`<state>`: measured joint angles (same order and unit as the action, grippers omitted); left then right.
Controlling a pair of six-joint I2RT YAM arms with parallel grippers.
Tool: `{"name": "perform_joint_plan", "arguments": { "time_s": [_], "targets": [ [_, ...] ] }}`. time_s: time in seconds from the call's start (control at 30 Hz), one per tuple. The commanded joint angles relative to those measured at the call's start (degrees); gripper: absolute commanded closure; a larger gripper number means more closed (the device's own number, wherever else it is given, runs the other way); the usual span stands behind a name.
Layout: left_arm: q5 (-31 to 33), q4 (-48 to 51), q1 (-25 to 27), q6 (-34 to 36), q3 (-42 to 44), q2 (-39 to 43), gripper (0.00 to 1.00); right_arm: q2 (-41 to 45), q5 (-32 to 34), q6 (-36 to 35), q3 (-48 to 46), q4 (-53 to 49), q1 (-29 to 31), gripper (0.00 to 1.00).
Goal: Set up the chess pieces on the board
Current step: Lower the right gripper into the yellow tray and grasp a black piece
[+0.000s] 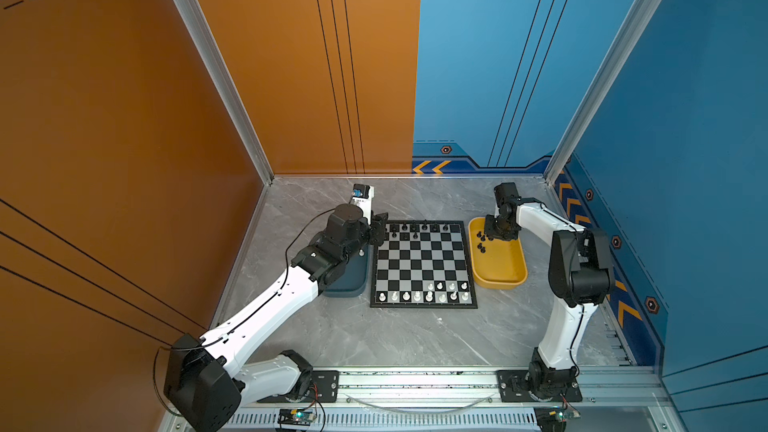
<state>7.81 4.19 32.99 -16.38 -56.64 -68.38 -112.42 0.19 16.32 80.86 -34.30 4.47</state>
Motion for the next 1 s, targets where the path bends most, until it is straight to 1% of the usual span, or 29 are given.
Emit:
{"name": "perform_joint_plan", "arguments": {
  "time_s": [0.0,0.47,0.97],
  "targets": [
    [-1.2,-0.2,-0.5,-0.7,-0.9,-0.4,0.55,-1.0,-0.4,-0.1,-0.4,0.1,-0.5,0.69],
    [-1.5,-0.2,-0.5,-0.8,-1.0,-0.5,0.55,-2.1,-0.5,0.1,0.3,0.3,-0.6,0.75],
    [-1.7,-0.1,-0.5,-0.8,-1.1,-0.6,0.56,-2.3,-0.5,0.4,0.7,0.5,-0.7,0.76]
  ]
}}
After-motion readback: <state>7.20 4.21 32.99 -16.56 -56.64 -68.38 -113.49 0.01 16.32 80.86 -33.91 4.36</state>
